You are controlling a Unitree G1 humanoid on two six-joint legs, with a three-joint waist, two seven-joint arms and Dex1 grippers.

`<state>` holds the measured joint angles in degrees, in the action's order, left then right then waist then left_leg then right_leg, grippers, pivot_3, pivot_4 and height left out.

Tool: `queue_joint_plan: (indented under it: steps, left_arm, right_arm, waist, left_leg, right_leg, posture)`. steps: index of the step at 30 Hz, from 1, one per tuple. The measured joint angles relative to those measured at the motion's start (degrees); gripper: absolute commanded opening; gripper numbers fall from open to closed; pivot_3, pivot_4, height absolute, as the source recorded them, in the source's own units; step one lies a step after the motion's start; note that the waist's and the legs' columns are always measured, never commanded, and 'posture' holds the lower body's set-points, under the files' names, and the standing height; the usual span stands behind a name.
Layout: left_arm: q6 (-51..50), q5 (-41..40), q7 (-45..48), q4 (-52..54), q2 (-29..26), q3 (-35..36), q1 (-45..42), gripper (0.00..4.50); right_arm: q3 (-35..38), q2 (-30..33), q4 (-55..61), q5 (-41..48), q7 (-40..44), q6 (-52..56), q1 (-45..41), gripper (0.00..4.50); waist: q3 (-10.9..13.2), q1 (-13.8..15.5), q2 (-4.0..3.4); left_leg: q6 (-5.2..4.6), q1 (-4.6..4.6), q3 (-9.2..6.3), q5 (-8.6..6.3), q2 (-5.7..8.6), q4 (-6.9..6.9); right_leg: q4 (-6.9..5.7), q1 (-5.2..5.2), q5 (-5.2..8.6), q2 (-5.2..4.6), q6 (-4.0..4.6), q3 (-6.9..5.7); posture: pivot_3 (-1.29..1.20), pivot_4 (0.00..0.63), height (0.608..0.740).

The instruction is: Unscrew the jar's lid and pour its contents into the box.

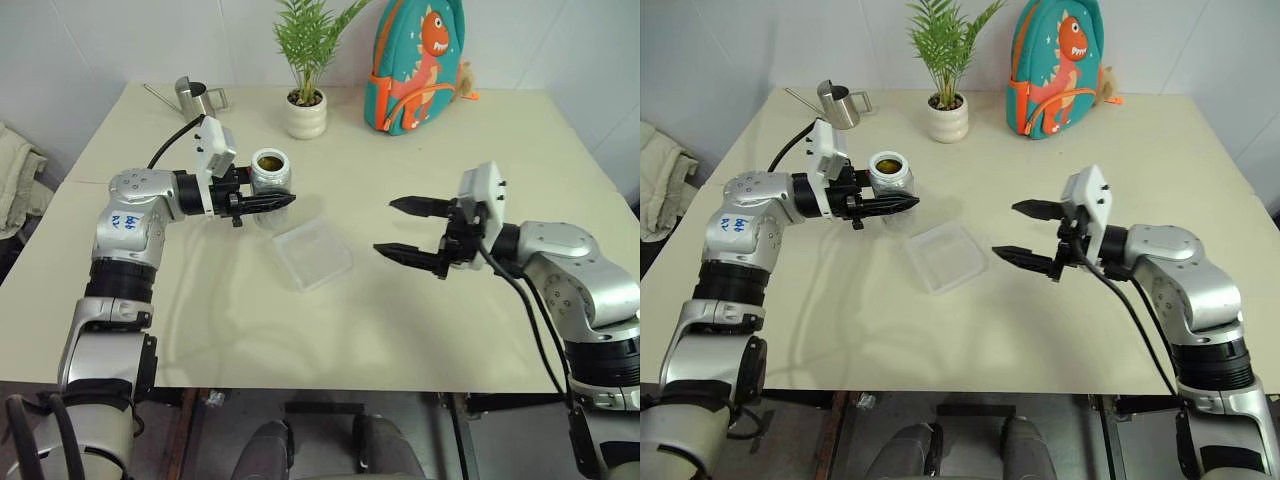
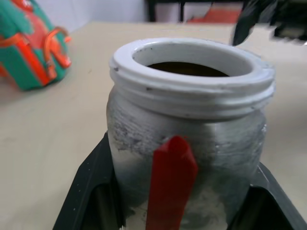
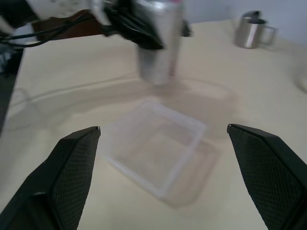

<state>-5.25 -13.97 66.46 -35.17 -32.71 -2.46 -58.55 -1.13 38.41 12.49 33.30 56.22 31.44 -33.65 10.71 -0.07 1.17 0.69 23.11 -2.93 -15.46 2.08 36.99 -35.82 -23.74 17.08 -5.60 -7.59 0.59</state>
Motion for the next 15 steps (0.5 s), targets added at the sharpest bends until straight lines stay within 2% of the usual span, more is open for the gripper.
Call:
queue_joint_plan:
  steps: [4,7,10,12,15]
  left_arm:
    - [11.7,7.5,-5.3,-4.1,0.4,-2.2,-1.8,1.93]
    - [25.3,16.1,-12.8,-5.6,0.6,-5.5,-1.5,1.93]
    - [42.4,30.1,-27.4,-7.2,0.1,-10.4,-1.0,1.93]
    - [48.3,37.5,-37.0,-8.5,-0.3,-12.4,-1.4,1.93]
    - [53.9,58.5,-62.2,-8.3,-4.2,-20.3,-3.9,1.93]
  right_arm:
    - [-0.8,-0.1,1.1,-0.7,-0.1,-0.1,1.3,4.45]
    - [-0.8,-0.2,1.2,-1.3,-1.4,-0.1,3.7,4.45]
    - [-0.5,-0.7,1.5,-1.4,-3.1,-0.1,5.1,4.45]
    - [-0.3,-0.9,2.0,-1.4,-3.8,-0.1,5.4,4.45]
    - [0.3,-1.0,2.2,-1.4,-4.9,-0.1,6.2,4.45]
  waist:
    - [0.0,0.7,0.0]
    - [0.0,1.3,0.0]
    - [0.0,1.5,0.01]
    - [0.0,1.6,0.01]
    - [0.0,1.5,0.03]
  left_leg:
    - [-0.19,0.09,0.05,-0.15,0.08,0.1]
    - [-0.33,0.12,0.25,-0.24,0.14,0.12]
    - [-0.36,0.13,0.36,-0.25,0.2,0.12]
    - [-0.36,0.13,0.39,-0.25,0.21,0.14]
    - [-0.37,0.11,0.46,-0.26,0.21,0.15]
  right_leg:
    - [0.07,0.0,-0.05,-0.2,-0.1,-0.1]
    - [0.2,-0.01,-0.1,-0.31,-0.19,-0.15]
    - [0.3,-0.02,-0.15,-0.34,-0.27,-0.17]
    - [0.3,-0.01,-0.16,-0.34,-0.3,-0.18]
    - [0.23,-0.02,-0.17,-0.31,-0.31,-0.17]
  posture:
    - [0.0,0.15,0.74]
    - [0.0,0.15,0.74]
    - [0.0,0.15,0.74]
    - [0.0,0.15,0.74]
    - [0.0,0.15,0.74]
